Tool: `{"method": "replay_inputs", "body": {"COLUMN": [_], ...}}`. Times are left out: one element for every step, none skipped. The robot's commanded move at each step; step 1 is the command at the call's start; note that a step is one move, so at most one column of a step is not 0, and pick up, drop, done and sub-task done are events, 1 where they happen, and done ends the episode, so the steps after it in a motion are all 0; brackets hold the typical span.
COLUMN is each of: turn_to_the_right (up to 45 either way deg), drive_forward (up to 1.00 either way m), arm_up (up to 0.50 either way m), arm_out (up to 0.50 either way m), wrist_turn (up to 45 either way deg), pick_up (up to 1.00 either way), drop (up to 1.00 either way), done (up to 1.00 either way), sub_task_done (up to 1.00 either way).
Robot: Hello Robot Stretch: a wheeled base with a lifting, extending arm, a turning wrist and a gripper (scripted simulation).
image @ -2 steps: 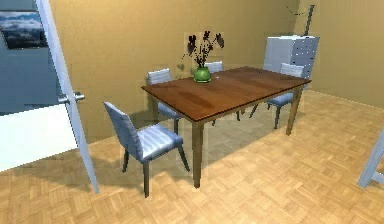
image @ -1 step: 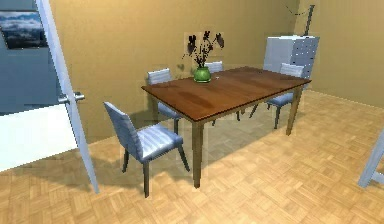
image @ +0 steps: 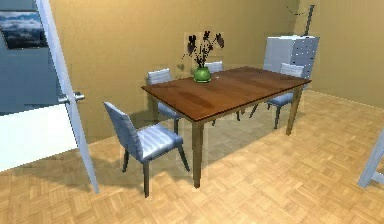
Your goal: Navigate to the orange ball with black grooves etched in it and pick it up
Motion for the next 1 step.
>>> {"method": "replay_inputs", "body": {"turn_to_the_right": [0.0], "drive_forward": [0.0], "arm_up": [0.0], "arm_out": [0.0], "wrist_turn": [0.0], "pick_up": [0.0], "drop": [0.0], "done": [1.0], "sub_task_done": [0.0]}}
